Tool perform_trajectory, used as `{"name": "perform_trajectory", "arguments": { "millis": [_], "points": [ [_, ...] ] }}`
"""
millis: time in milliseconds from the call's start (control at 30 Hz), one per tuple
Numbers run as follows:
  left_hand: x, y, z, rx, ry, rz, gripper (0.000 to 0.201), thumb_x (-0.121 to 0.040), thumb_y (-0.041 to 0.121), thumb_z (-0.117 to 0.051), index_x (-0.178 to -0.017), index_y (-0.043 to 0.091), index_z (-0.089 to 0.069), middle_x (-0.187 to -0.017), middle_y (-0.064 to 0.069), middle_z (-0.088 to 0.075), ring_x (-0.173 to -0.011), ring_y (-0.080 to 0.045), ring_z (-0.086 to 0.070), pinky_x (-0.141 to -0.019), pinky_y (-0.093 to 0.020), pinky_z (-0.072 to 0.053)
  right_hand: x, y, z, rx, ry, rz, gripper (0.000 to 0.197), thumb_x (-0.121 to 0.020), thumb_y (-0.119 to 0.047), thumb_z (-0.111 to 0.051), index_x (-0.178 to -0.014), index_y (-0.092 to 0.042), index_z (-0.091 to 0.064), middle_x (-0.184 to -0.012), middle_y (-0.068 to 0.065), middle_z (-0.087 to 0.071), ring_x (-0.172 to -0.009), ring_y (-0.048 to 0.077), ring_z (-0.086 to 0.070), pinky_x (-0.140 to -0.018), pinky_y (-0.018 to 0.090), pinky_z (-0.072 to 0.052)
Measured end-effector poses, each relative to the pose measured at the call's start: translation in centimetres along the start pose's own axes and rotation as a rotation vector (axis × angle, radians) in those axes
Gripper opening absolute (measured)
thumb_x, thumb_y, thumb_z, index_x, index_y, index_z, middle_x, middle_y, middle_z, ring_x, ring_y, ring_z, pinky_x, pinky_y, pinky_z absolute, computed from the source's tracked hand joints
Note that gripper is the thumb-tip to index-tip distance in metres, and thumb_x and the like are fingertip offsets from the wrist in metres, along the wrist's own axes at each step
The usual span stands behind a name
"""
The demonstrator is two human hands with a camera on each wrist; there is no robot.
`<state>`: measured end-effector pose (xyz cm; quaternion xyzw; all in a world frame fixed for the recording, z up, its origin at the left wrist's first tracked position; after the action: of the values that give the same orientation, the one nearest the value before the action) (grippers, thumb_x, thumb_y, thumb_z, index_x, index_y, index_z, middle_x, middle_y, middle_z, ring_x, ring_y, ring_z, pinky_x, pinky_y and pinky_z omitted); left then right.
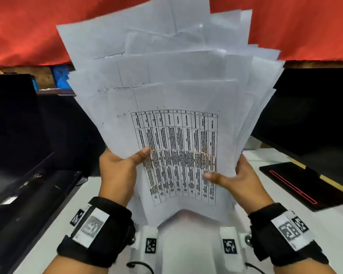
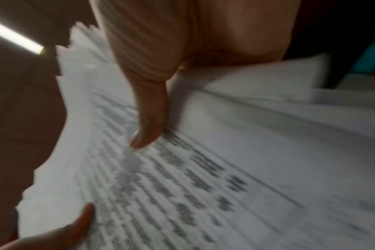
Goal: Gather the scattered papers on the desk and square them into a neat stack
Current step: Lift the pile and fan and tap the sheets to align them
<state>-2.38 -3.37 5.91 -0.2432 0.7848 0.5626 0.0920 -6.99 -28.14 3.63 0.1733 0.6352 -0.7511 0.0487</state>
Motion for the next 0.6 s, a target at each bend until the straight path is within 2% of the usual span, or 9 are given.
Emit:
{"name": "perform_trajectory", "arguments": {
  "millis": [67, 133, 167, 233, 300, 367, 433, 533, 600],
  "points": [
    [0.1, 0.0, 0.2, 0.022, -0.038, 0.03, 0.042, -0.072, -0.012, -0.074, -0.107, 0.01, -0.067, -0.094, 0.004, -0.077, -0.09, -0.007, -0.073, -0.072, -0.016, -0.056, 0.8, 1.1, -0.2, 0.009, -0.123, -0.084, 0.039, -0.068, -0.009, -0.08, -0.104, -0.016, -0.066, -0.089, -0.01, -0.076, -0.085, -0.001, -0.071, -0.077, 0.015, -0.056],
    [0.3, 0.0, 0.2, 0.012, -0.095, 0.045, 0.04, -0.072, -0.01, -0.074, -0.103, 0.014, -0.068, -0.094, 0.006, -0.077, -0.09, -0.007, -0.074, -0.071, -0.016, -0.056, 1.2, 1.8, -0.2, -0.016, -0.05, -0.092, 0.017, -0.072, -0.006, -0.078, -0.085, -0.013, -0.069, -0.072, -0.012, -0.075, -0.07, -0.003, -0.071, -0.071, 0.012, -0.056],
    [0.3, 0.1, 0.3, 0.002, -0.123, 0.056, 0.041, -0.072, -0.008, -0.075, -0.105, 0.016, -0.068, -0.098, 0.005, -0.077, -0.092, -0.009, -0.074, -0.072, -0.019, -0.057, 1.1, 2.1, -0.1, -0.051, 0.011, -0.098, 0.013, -0.073, -0.005, -0.077, -0.082, -0.011, -0.07, -0.071, -0.008, -0.076, -0.07, 0.002, -0.072, -0.071, 0.016, -0.057],
    [0.6, 0.0, 0.8, -0.038, -0.188, 0.101, 0.045, -0.071, -0.004, -0.078, -0.109, 0.016, -0.066, -0.105, 0.0, -0.076, -0.094, -0.014, -0.074, -0.076, -0.028, -0.059, 1.0, 2.6, 0.1, -0.123, 0.098, -0.118, 0.016, -0.073, -0.005, -0.077, -0.088, -0.003, -0.072, -0.08, 0.005, -0.077, -0.078, 0.018, -0.074, -0.081, 0.032, -0.058],
    [1.3, -0.7, 1.7, -0.114, -0.277, 0.2, 0.051, -0.065, -0.001, -0.081, -0.111, 0.012, -0.065, -0.105, -0.005, -0.076, -0.096, -0.021, -0.073, -0.079, -0.036, -0.059, 1.0, 3.0, 0.3, -0.167, 0.154, -0.134, 0.025, -0.071, -0.005, -0.078, -0.094, -0.001, -0.071, -0.086, 0.008, -0.077, -0.084, 0.022, -0.074, -0.085, 0.036, -0.055],
    [2.8, -2.0, 2.7, -0.217, -0.367, 0.326, 0.052, -0.06, 0.001, -0.082, -0.109, 0.01, -0.067, -0.101, -0.005, -0.077, -0.096, -0.025, -0.073, -0.079, -0.034, -0.06, 1.1, 2.9, 0.5, -0.215, 0.199, -0.123, 0.026, -0.071, -0.003, -0.077, -0.096, -0.003, -0.071, -0.087, 0.005, -0.077, -0.086, 0.019, -0.074, -0.082, 0.03, -0.054],
    [4.5, -3.0, 3.1, -0.268, -0.391, 0.368, 0.043, -0.066, -0.001, -0.081, -0.106, 0.009, -0.07, -0.099, -0.004, -0.077, -0.096, -0.024, -0.073, -0.079, -0.032, -0.06, 1.2, 2.7, 0.4, -0.23, 0.209, -0.078, 0.025, -0.073, -0.004, -0.076, -0.097, -0.004, -0.07, -0.083, 0.001, -0.077, -0.081, 0.014, -0.074, -0.07, 0.019, -0.056],
    [5.5, -3.6, 2.9, -0.332, -0.254, 0.262, 0.03, -0.075, 0.0, -0.077, -0.102, 0.013, -0.071, -0.094, 0.005, -0.078, -0.089, -0.014, -0.075, -0.08, -0.031, -0.058, 1.4, 2.2, -0.3, -0.1, 0.162, -0.027, 0.022, -0.078, -0.018, -0.075, -0.098, -0.01, -0.069, -0.077, -0.003, -0.076, -0.072, -0.004, -0.07, -0.059, 0.004, -0.049],
    [5.5, -3.2, 2.7, -0.31, -0.202, 0.239, 0.027, -0.079, -0.001, -0.073, -0.099, 0.017, -0.069, -0.09, 0.009, -0.078, -0.085, -0.01, -0.075, -0.076, -0.026, -0.058, 1.5, 1.6, -0.7, -0.008, 0.069, -0.022, 0.022, -0.08, -0.025, -0.073, -0.1, -0.017, -0.068, -0.087, -0.005, -0.075, -0.079, -0.007, -0.068, -0.064, 0.003, -0.048]
  ]
}}
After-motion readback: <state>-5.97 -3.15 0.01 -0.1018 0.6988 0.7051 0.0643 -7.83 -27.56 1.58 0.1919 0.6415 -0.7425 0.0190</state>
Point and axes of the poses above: each hand's wrist, its own x-axis away from the middle knuckle, its own z-axis out of the back of the hand, y = z × x, the point moved 2 cm from there along -x, towards the middle knuckle
